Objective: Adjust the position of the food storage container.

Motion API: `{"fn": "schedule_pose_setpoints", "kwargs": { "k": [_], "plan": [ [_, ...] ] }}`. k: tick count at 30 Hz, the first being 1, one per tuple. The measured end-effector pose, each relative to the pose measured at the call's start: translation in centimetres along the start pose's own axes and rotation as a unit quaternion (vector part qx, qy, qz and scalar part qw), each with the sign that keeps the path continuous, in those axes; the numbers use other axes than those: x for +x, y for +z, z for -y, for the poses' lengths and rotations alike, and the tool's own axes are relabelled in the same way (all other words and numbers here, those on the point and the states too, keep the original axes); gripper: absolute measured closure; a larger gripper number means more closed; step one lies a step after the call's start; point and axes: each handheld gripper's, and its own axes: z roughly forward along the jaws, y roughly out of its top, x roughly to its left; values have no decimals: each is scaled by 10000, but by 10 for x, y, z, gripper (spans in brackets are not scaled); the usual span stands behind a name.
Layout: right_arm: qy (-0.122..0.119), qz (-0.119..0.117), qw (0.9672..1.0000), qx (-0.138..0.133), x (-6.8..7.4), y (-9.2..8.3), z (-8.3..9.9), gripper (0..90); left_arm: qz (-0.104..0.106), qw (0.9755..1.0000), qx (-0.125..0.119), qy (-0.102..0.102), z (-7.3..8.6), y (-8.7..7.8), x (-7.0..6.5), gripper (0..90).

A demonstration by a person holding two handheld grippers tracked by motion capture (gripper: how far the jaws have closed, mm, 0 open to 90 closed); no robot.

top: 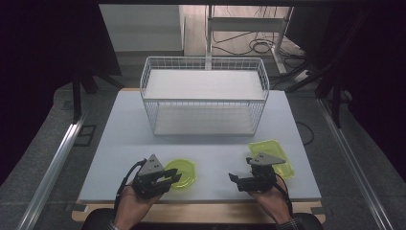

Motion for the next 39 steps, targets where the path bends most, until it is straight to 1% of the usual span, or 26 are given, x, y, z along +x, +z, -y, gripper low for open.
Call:
{"fn": "schedule_pose_setpoints", "kwargs": {
  "k": [2, 4, 6, 11, 15, 20, 22, 27, 32, 34, 39],
  "plan": [
    [-22, 4, 10000, 14, 1, 0, 0, 98, 102, 9999, 58, 57, -1, 4, -4, 833],
    [-52, 14, 10000, 32, 1, 1, 0, 98, 128, 9997, 138, 124, -3, 9, -9, 869],
    [-67, 19, 10000, 42, 2, 1, 0, 98, 185, 9996, 150, 141, -3, 13, -12, 897],
    [-119, 14, 9999, 102, 3, 3, 1, 98, 353, 9991, 190, 148, -5, 23, -21, 900],
    [-143, 7, 9998, 128, 4, 4, 1, 99, 369, 9989, 244, 160, -5, 32, -26, 900],
    [-166, -12, 9997, 153, 4, 4, 1, 100, 219, 9991, 337, 113, -1, 41, -28, 900],
    [-168, -11, 9997, 156, 4, 4, 1, 100, 239, 9990, 361, 65, 0, 43, -27, 900],
    [-147, -25, 9997, 183, 4, 4, 2, 102, 164, 9990, 408, -16, 2, 46, -25, 900],
    [-141, -32, 9997, 179, 4, 5, 2, 104, 37, 9991, 417, -99, 3, 44, -17, 900],
    [-143, -35, 9997, 182, 4, 5, 2, 104, -63, 9990, 429, -114, 4, 43, -14, 900],
    [-177, -51, 9996, 212, 4, 6, 2, 108, -211, 9985, 419, -270, 7, 41, -1, 900]
  ]
}}
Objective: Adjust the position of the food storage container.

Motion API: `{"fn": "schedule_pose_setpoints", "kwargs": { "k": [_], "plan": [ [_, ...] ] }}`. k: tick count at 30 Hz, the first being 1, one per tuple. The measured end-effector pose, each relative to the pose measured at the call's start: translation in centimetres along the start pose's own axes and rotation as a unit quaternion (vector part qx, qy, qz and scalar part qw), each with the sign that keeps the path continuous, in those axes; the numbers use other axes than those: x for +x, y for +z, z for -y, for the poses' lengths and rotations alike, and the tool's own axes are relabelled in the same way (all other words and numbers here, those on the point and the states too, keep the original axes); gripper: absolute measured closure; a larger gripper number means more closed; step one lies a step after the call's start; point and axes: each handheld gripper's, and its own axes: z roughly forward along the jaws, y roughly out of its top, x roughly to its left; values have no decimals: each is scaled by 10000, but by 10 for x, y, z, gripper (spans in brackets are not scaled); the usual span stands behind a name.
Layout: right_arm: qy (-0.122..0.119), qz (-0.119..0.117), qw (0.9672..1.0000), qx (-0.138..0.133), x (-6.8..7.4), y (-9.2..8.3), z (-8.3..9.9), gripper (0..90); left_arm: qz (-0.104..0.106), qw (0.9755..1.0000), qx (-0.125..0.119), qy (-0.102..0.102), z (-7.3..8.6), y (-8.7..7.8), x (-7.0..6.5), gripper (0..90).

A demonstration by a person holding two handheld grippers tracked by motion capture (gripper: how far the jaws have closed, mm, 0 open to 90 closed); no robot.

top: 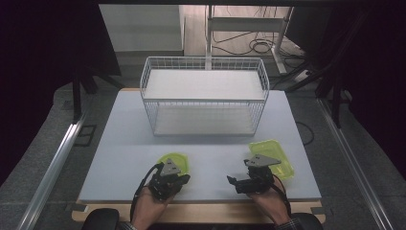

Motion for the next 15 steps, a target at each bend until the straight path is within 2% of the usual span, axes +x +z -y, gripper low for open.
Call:
{"fn": "schedule_pose_setpoints", "kwargs": {
  "k": [2, 15],
  "plan": [
    [6, -10, 10000, 9, 1, 1, 0, 113, -115, 9999, -7, -37, 0, -2, 5, 900],
    [-22, -83, 9999, 78, 2, 1, 0, 143, -476, 9987, 7, -184, 3, -9, 32, 900]
  ]
}}
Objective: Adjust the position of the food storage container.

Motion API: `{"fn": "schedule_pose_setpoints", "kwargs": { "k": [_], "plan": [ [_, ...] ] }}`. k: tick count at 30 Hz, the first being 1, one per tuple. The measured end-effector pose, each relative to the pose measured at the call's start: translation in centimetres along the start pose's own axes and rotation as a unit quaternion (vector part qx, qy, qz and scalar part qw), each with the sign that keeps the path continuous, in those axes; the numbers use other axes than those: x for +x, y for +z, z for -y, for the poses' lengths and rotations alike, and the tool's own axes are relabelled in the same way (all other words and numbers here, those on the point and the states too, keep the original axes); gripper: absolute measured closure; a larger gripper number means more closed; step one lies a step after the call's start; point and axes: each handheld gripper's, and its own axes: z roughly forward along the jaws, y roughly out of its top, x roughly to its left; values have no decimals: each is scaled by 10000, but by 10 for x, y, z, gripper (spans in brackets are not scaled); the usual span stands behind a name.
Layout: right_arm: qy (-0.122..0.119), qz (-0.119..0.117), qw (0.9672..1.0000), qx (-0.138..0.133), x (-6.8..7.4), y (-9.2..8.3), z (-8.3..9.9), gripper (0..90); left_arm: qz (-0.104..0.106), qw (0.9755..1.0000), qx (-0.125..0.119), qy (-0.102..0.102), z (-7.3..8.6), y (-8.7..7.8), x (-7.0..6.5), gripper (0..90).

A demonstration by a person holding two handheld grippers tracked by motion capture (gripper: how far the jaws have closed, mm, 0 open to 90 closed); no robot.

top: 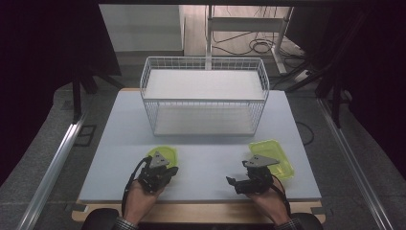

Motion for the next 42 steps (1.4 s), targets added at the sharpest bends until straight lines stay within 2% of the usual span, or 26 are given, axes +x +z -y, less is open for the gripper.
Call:
{"fn": "schedule_pose_setpoints", "kwargs": {
  "k": [9, 23, 29, 32, 35, 42],
  "plan": [
    [-27, -11, 10000, 3, 1, 1, 0, 152, -265, 9996, 10, -116, 2, -8, 23, 900],
    [1, -22, 10000, -45, 1, 1, 0, 157, -508, 9981, -88, -347, 7, -15, 55, 900],
    [-5, -21, 10000, -38, 1, 1, 0, 158, -680, 9968, -52, -428, 9, -15, 67, 900],
    [8, -27, 10000, -47, 1, 0, 0, 160, -836, 9952, -25, -504, 10, -15, 77, 900],
    [10, -21, 10000, -48, 0, 0, -1, 161, -796, 9948, -96, -636, 12, -17, 82, 900],
    [21, -20, 10000, -75, 0, -2, -2, 168, -631, 9966, -49, -527, 14, -17, 72, 900]
  ]
}}
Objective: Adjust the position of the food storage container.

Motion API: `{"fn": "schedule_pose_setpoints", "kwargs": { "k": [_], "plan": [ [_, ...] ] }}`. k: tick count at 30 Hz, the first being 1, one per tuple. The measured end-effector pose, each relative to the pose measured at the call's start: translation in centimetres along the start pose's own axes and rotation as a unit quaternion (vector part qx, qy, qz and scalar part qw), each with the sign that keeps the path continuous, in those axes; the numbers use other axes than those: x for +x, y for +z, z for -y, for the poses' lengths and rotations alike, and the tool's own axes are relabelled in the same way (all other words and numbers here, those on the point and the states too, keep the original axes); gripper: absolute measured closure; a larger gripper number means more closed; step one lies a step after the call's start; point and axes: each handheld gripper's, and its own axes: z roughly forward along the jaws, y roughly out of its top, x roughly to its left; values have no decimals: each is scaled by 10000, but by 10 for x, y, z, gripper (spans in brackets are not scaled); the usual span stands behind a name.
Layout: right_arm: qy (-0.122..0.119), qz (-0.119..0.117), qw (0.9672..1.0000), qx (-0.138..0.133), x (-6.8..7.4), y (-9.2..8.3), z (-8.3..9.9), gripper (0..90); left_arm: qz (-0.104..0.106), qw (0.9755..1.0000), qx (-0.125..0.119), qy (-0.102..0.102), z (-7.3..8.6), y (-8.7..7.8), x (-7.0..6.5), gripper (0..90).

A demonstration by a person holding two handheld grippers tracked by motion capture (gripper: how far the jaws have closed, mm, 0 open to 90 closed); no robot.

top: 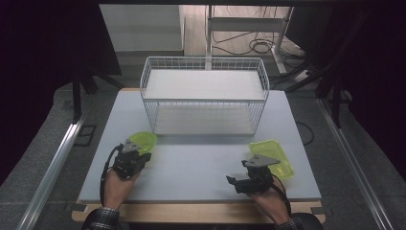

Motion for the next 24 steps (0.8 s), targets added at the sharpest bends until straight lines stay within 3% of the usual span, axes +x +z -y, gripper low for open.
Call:
{"fn": "schedule_pose_setpoints", "kwargs": {
  "k": [8, 14, 18, 19, 20, 22, 23, 24],
  "plan": [
    [72, 5, 9999, -102, -5, -8, -4, 215, 142, 9998, 101, 58, 7, 2, -12, 887],
    [183, 192, 9993, -245, -17, -24, -9, 362, 321, 9990, 32, 303, 9, 1, -24, 833],
    [206, 334, 9990, -213, -27, -38, -11, 524, 396, 9979, 17, 518, 9, 6, -31, 674],
    [160, 472, 9986, -188, -32, -43, -11, 618, 401, 9978, 6, 526, 10, 6, -32, 569],
    [160, 472, 9986, -188, -32, -43, -11, 618, 415, 9976, 4, 561, 10, 7, -33, 569],
    [160, 579, 9981, -116, -38, -49, -11, 700, 444, 9971, -20, 621, 10, 9, -35, 476],
    [213, 756, 9969, -61, -46, -54, -10, 790, 442, 9968, -23, 664, 11, 10, -35, 402],
    [213, 756, 9969, -61, -46, -54, -10, 790, 436, 9966, -33, 695, 11, 11, -37, 402]
  ]
}}
